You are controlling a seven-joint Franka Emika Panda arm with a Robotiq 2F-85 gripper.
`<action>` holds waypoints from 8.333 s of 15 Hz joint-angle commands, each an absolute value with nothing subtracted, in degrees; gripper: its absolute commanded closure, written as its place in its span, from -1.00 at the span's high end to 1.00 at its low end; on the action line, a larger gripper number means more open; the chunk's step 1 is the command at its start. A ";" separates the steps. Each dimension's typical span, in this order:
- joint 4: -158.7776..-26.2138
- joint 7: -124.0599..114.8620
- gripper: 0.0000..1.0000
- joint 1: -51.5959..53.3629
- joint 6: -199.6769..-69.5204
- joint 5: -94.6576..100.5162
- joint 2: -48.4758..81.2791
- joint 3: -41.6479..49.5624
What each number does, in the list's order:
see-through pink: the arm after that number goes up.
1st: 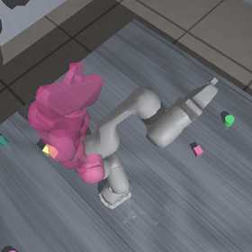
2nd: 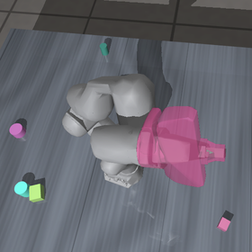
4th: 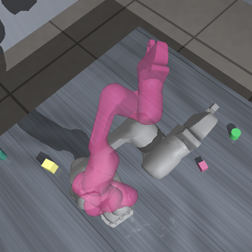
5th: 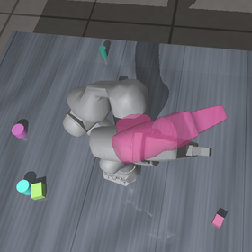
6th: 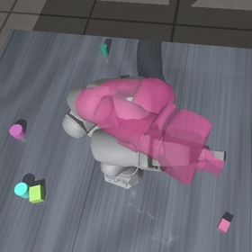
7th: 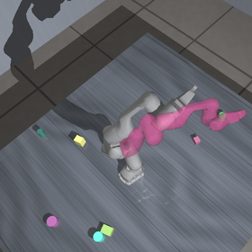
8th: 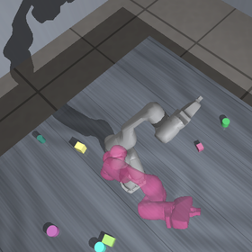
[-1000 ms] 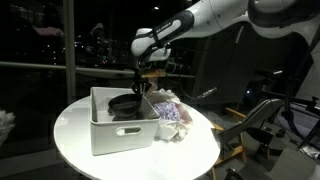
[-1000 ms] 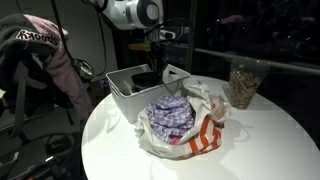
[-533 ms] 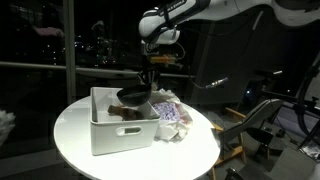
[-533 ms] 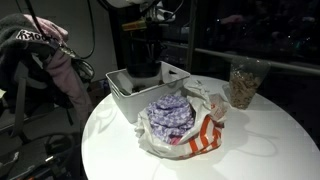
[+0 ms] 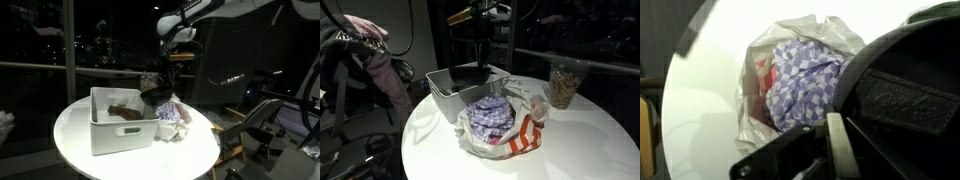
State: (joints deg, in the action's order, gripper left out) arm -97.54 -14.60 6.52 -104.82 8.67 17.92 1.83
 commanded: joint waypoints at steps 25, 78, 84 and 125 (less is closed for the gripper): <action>-102.07 -32.26 -0.15 6.52 -126.25 23.70 31.08 8.89; -79.81 -4.24 -0.90 11.79 -130.42 12.79 47.66 -0.57; -84.80 -4.47 -0.93 11.25 -123.88 9.32 35.37 -3.50; -109.33 -16.18 0.75 6.00 -128.90 22.40 20.92 5.60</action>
